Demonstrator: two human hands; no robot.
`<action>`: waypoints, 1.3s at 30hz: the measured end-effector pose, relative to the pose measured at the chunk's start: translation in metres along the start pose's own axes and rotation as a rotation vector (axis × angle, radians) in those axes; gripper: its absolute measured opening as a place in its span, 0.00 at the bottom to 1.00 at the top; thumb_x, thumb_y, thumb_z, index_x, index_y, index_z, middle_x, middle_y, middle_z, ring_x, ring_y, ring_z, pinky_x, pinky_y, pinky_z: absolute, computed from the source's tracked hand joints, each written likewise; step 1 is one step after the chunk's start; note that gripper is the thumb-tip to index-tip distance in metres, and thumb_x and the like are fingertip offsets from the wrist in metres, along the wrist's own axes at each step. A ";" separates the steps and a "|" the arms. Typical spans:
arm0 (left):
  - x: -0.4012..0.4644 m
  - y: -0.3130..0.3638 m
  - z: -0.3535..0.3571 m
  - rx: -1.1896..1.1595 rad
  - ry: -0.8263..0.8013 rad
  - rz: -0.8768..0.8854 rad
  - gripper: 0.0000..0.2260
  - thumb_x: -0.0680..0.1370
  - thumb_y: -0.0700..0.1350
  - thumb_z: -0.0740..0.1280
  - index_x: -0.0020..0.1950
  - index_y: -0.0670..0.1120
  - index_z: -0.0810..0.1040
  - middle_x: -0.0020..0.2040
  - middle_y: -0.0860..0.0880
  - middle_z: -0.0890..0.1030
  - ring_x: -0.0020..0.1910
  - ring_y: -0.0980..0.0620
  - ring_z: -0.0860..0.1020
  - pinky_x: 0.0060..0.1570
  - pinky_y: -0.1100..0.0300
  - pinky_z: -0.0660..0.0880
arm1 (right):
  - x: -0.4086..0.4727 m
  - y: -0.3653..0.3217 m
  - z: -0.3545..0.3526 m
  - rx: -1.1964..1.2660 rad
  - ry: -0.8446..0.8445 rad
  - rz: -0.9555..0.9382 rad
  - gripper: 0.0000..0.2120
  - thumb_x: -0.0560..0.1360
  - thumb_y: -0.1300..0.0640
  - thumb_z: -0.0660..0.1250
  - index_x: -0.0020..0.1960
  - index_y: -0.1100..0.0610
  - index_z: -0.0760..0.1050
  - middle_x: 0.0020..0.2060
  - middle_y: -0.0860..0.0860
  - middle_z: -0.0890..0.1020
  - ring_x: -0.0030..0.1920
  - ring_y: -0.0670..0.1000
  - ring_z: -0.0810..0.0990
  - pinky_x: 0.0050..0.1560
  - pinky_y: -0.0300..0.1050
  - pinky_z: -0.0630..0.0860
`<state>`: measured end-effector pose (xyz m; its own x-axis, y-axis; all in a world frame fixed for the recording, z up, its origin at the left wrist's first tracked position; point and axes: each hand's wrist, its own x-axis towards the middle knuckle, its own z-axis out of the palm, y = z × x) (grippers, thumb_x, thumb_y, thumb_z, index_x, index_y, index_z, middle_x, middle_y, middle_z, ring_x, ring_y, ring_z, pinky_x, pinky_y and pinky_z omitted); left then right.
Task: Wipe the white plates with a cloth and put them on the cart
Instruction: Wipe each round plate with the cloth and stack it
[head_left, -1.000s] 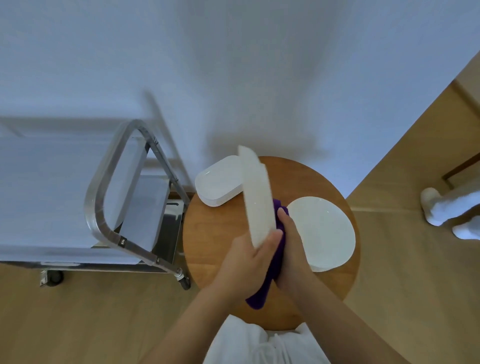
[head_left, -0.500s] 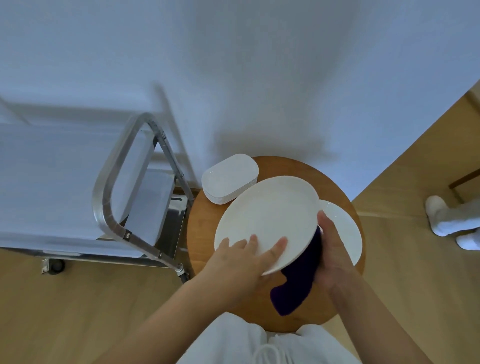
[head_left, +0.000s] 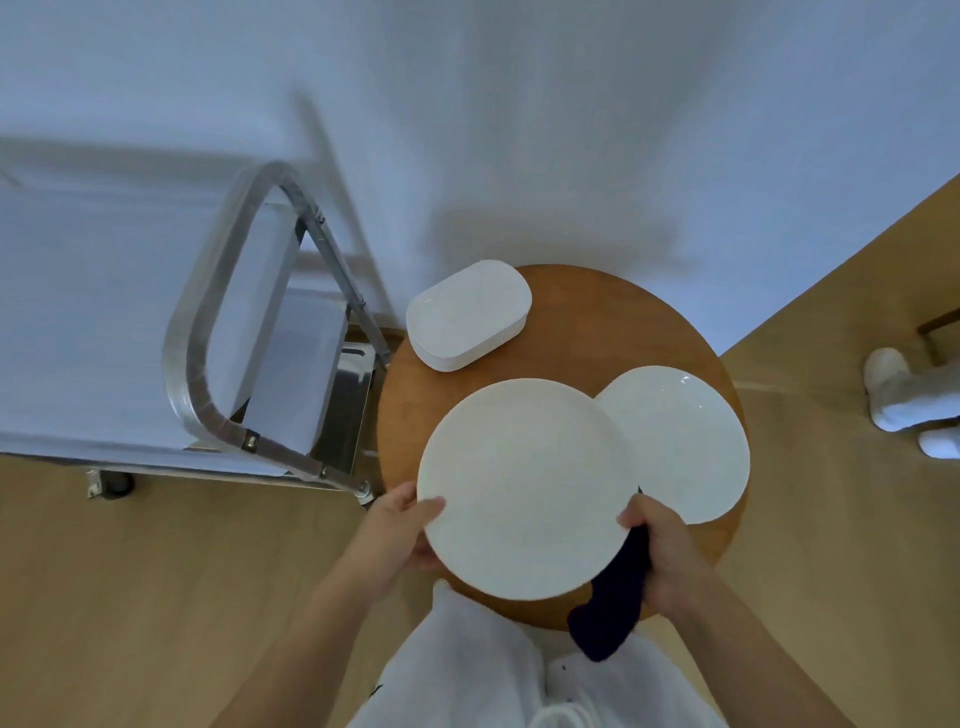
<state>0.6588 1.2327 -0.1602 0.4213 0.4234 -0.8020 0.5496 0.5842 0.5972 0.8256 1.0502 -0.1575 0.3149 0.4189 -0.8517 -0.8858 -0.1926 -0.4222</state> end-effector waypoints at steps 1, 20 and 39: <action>0.009 -0.005 -0.006 -0.034 0.009 -0.013 0.16 0.80 0.41 0.62 0.68 0.42 0.71 0.57 0.45 0.82 0.53 0.44 0.81 0.47 0.51 0.81 | 0.005 0.001 0.002 -0.069 0.051 0.012 0.08 0.61 0.65 0.66 0.38 0.60 0.80 0.31 0.54 0.82 0.33 0.56 0.80 0.32 0.45 0.75; 0.128 -0.043 -0.001 -0.180 0.309 -0.188 0.22 0.81 0.36 0.60 0.74 0.44 0.60 0.71 0.42 0.68 0.67 0.38 0.70 0.55 0.43 0.76 | 0.043 0.005 -0.005 -0.233 0.222 -0.060 0.12 0.67 0.56 0.74 0.49 0.47 0.76 0.36 0.48 0.84 0.41 0.52 0.83 0.32 0.42 0.77; 0.145 0.020 0.134 1.116 0.036 0.003 0.21 0.78 0.62 0.59 0.36 0.46 0.72 0.35 0.48 0.79 0.34 0.53 0.79 0.37 0.60 0.77 | 0.027 -0.032 -0.050 -0.040 0.169 -0.085 0.24 0.60 0.52 0.72 0.56 0.51 0.76 0.47 0.53 0.84 0.49 0.56 0.81 0.44 0.48 0.79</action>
<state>0.8281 1.2131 -0.2628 0.4129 0.4540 -0.7895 0.8958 -0.3590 0.2621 0.8794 1.0235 -0.1827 0.4438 0.2812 -0.8509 -0.8404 -0.1991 -0.5041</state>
